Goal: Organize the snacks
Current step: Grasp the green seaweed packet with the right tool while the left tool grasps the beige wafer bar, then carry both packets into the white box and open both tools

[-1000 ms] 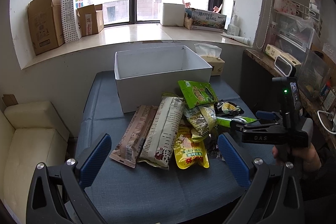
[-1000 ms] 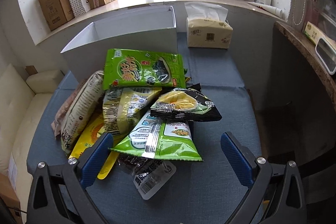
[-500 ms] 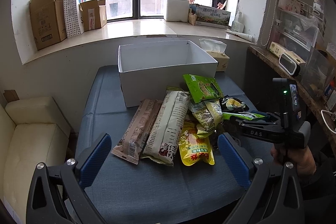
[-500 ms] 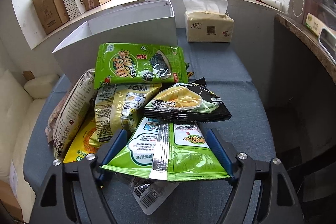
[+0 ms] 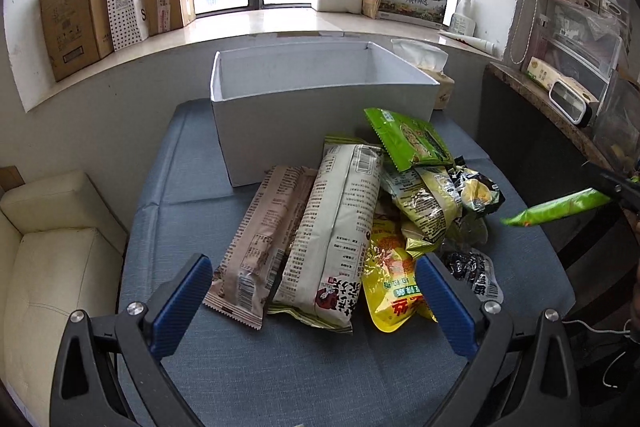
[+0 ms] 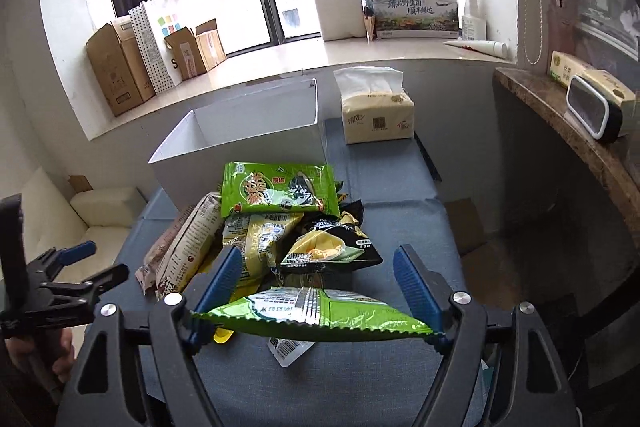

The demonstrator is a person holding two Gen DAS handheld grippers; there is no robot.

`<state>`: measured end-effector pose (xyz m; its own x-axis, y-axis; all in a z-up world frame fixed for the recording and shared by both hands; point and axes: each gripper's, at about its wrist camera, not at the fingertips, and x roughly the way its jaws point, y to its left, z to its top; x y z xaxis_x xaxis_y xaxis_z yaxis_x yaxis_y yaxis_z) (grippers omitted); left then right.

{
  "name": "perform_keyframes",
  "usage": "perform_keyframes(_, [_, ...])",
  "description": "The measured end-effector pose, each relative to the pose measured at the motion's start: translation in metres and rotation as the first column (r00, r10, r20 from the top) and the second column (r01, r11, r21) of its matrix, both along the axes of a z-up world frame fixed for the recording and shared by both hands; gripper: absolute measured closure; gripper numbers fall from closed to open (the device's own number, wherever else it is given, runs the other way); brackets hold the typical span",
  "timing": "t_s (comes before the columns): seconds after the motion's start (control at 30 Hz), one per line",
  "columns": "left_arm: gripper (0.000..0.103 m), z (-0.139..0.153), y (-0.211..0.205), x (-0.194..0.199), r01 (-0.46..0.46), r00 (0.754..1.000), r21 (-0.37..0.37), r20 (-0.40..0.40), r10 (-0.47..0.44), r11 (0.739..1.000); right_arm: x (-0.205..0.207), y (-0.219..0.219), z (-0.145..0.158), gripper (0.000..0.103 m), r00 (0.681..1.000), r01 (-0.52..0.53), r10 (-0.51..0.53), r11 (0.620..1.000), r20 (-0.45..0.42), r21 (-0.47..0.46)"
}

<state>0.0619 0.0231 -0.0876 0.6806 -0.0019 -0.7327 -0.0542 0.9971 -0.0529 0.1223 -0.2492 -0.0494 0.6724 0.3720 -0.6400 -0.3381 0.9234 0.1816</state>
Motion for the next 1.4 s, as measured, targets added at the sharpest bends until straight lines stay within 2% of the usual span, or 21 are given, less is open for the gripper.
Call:
perform_keyframes(0.23, [0.000,-0.031,-0.014,0.053,0.063,0.997,0.076,-0.052,-0.059,0.995,-0.009,0.006,0.012,0.021,0.999,-0.035,0.034,0.999,0.027,0.026])
perform_keyframes(0.37, [0.000,-0.045,-0.015,0.079,0.110,0.991,0.036,-0.084,-0.106,0.993,-0.017,0.008,0.018,0.021,0.998,-0.061,0.059,0.997,0.038,0.039])
perform_keyframes(0.47, [0.002,-0.056,-0.015,0.094,0.125,0.986,0.040,-0.120,-0.119,0.991,-0.020,0.011,0.021,0.021,0.996,-0.074,0.072,0.997,0.046,0.035])
perform_keyframes(0.53, [0.023,-0.061,-0.016,0.098,0.131,0.984,0.067,-0.132,-0.121,0.989,-0.021,0.011,0.022,0.021,0.996,-0.077,0.075,0.996,0.046,0.040])
perform_keyframes(0.6, [0.054,-0.062,-0.018,0.099,0.147,0.979,0.083,-0.155,-0.133,0.986,-0.022,0.012,0.022,0.021,0.996,-0.079,0.077,0.996,0.047,0.040])
perform_keyframes(0.7, [0.061,-0.055,-0.018,0.094,0.145,0.982,0.087,-0.136,-0.132,0.986,-0.023,0.012,0.022,0.021,0.996,-0.081,0.079,0.996,0.045,0.043])
perform_keyframes(0.87, [0.063,-0.029,-0.011,0.070,0.142,0.987,0.013,-0.073,-0.141,0.990,-0.022,0.014,0.022,0.021,0.995,-0.092,0.089,0.995,0.044,0.050])
perform_keyframes(0.97, [0.063,-0.011,-0.012,0.052,0.156,0.986,0.007,-0.052,-0.155,0.988,-0.020,0.015,0.022,0.021,0.994,-0.101,0.099,0.993,0.038,0.064])
perform_keyframes(1.0, [0.063,-0.008,-0.013,0.049,0.154,0.986,0.026,-0.064,-0.152,0.988,-0.019,0.017,0.022,0.021,0.994,-0.107,0.105,0.992,0.035,0.064])
perform_keyframes(1.1, [0.063,0.000,-0.013,0.041,0.112,0.990,0.155,-0.103,-0.097,0.982,-0.015,0.021,0.024,0.021,0.993,-0.109,0.107,0.992,0.042,0.056])
perform_keyframes(1.17, [0.063,0.008,-0.005,0.038,0.070,0.995,0.211,-0.086,-0.052,0.975,-0.014,0.023,0.025,0.021,0.993,-0.113,0.111,0.992,0.044,0.062])
perform_keyframes(1.3, [0.063,0.036,0.012,0.034,0.074,0.997,0.107,-0.014,-0.072,0.992,-0.007,0.028,0.029,0.021,0.990,-0.130,0.126,0.989,0.058,0.074])
perform_keyframes(1.4, [0.063,0.056,0.020,0.048,0.056,0.998,0.056,0.027,-0.057,0.997,0.010,0.040,0.037,0.021,0.987,-0.146,0.141,0.987,0.071,0.062])
